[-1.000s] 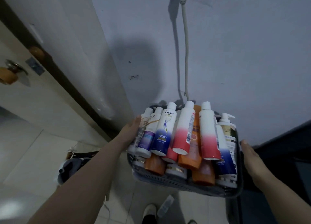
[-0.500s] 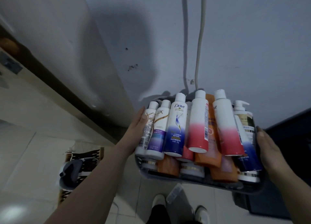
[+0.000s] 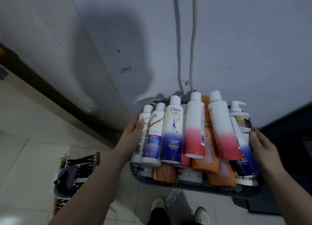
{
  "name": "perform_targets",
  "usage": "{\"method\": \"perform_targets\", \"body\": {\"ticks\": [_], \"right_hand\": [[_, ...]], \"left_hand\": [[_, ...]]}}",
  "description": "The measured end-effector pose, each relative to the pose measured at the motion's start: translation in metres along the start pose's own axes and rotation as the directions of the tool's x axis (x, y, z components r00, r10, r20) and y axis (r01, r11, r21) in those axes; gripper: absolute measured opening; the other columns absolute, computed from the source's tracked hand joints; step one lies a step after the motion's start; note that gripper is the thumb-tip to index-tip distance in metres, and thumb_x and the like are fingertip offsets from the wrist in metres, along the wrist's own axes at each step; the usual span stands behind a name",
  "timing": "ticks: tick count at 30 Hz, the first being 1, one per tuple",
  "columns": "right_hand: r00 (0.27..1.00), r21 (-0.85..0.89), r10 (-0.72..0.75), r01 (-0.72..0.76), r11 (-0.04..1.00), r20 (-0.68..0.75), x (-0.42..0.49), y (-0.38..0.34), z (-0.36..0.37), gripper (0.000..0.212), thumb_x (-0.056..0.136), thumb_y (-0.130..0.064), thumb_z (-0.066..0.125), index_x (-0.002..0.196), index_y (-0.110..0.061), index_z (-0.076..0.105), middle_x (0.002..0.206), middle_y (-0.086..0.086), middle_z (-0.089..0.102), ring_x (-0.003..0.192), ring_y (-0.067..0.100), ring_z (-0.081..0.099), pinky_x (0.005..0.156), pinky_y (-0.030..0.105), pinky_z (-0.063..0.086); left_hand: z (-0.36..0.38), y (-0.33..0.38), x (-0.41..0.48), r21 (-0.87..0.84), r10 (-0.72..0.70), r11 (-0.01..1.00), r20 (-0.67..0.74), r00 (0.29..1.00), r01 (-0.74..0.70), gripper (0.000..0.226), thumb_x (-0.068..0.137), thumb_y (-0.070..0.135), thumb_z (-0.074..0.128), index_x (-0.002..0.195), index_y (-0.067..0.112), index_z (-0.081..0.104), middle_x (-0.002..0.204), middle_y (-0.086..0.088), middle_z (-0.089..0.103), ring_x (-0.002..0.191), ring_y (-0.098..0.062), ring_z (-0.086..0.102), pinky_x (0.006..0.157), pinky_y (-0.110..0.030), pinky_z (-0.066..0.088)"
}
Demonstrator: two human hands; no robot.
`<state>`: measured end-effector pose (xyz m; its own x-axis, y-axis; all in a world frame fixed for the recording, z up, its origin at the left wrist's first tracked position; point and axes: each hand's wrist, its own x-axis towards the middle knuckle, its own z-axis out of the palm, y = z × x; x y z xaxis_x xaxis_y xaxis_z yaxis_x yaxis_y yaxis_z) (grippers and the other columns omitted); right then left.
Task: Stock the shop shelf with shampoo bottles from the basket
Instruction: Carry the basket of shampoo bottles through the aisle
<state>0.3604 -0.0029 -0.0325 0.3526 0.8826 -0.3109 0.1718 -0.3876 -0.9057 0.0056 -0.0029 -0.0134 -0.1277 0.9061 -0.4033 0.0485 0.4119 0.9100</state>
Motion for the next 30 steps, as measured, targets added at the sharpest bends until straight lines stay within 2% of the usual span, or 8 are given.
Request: {"method": "perform_targets", "body": {"ticks": [5, 7, 9, 11, 15, 21, 26, 30], "right_hand": [[0.999, 0.013, -0.048, 0.048, 0.999, -0.009, -0.011, -0.001, -0.002, 0.04, 0.101, -0.023, 0.044, 0.14, -0.016, 0.046, 0.109, 0.0, 0.059, 0.103, 0.019, 0.056, 0.087, 0.03, 0.039], [0.998, -0.007, -0.064, 0.064, 0.998, -0.01, -0.016, 0.001, -0.003, 0.041, 0.101, -0.025, 0.045, 0.141, -0.016, 0.045, 0.122, 0.0, 0.057, 0.112, 0.016, 0.053, 0.092, 0.03, 0.038], [0.998, -0.016, -0.06, 0.06, 0.998, -0.014, -0.02, 0.005, -0.007, 0.046, 0.099, -0.031, 0.048, 0.143, -0.017, 0.044, 0.135, -0.001, 0.054, 0.121, 0.014, 0.051, 0.101, 0.033, 0.039], [0.998, -0.015, -0.064, 0.063, 0.998, -0.018, -0.024, 0.01, -0.013, 0.043, 0.098, -0.035, 0.051, 0.139, -0.022, 0.05, 0.131, -0.006, 0.059, 0.117, 0.01, 0.056, 0.105, 0.037, 0.041], [0.997, 0.008, -0.066, 0.066, 0.998, -0.034, -0.04, 0.015, -0.021, 0.037, 0.097, -0.031, 0.053, 0.133, -0.023, 0.055, 0.124, -0.013, 0.064, 0.114, 0.004, 0.058, 0.105, 0.037, 0.043], [0.996, 0.013, -0.03, 0.031, 0.999, -0.08, -0.074, 0.026, -0.039, 0.031, 0.096, -0.035, 0.055, 0.127, -0.033, 0.059, 0.118, -0.016, 0.067, 0.114, 0.004, 0.06, 0.104, 0.043, 0.045], [0.988, 0.093, -0.005, 0.019, 0.995, -0.157, -0.122, 0.033, -0.054, 0.024, 0.097, -0.029, 0.053, 0.119, -0.038, 0.06, 0.115, -0.016, 0.068, 0.111, 0.004, 0.062, 0.103, 0.041, 0.046], [0.959, 0.183, 0.029, 0.024, 0.983, -0.281, -0.169, 0.048, -0.067, 0.026, 0.097, -0.028, 0.053, 0.121, -0.033, 0.061, 0.116, -0.01, 0.069, 0.108, 0.008, 0.064, 0.1, 0.042, 0.048]], "left_hand": [[0.0, -0.002, -0.004, -0.002, -0.005, 1.0, -0.005, 1.0, 0.005, 0.025, 0.1, 0.039, 0.045, 0.118, 0.056, 0.044, 0.119, 0.011, 0.063, 0.104, -0.015, 0.066, 0.087, -0.04, 0.055], [0.001, -0.002, -0.007, 0.004, 0.007, 1.0, -0.004, 1.0, -0.007, 0.024, 0.099, 0.039, 0.045, 0.116, 0.056, 0.046, 0.117, 0.013, 0.063, 0.103, -0.014, 0.066, 0.086, -0.039, 0.055], [0.004, -0.004, -0.01, 0.001, 0.0, 1.0, -0.001, 1.0, 0.0, 0.031, 0.098, 0.041, 0.046, 0.127, 0.049, 0.046, 0.12, 0.009, 0.064, 0.103, -0.016, 0.067, 0.081, -0.037, 0.055], [0.005, -0.008, -0.012, -0.008, -0.006, 1.0, -0.003, 1.0, 0.006, 0.037, 0.097, 0.042, 0.047, 0.134, 0.04, 0.048, 0.12, 0.005, 0.064, 0.101, -0.018, 0.067, 0.079, -0.038, 0.055], [0.007, -0.012, -0.021, -0.015, 0.018, 1.0, -0.029, 0.999, -0.019, 0.032, 0.097, 0.038, 0.047, 0.128, 0.039, 0.055, 0.117, 0.005, 0.066, 0.104, -0.022, 0.066, 0.085, -0.042, 0.052], [0.008, -0.016, -0.04, -0.014, -0.032, 0.999, 0.02, 0.999, 0.032, 0.036, 0.098, 0.036, 0.049, 0.132, 0.028, 0.055, 0.111, -0.006, 0.07, 0.094, -0.028, 0.069, 0.078, -0.043, 0.054], [0.019, -0.004, -0.063, 0.013, -0.011, 1.0, 0.119, 0.993, 0.009, 0.02, 0.1, 0.028, 0.047, 0.111, 0.032, 0.063, 0.095, 0.003, 0.074, 0.08, -0.015, 0.071, 0.062, -0.029, 0.055], [0.034, 0.004, -0.073, -0.022, -0.022, 0.999, 0.26, 0.965, 0.029, 0.025, 0.098, 0.029, 0.05, 0.12, 0.027, 0.062, 0.109, -0.009, 0.072, 0.096, -0.031, 0.069, 0.085, -0.048, 0.054]]}}
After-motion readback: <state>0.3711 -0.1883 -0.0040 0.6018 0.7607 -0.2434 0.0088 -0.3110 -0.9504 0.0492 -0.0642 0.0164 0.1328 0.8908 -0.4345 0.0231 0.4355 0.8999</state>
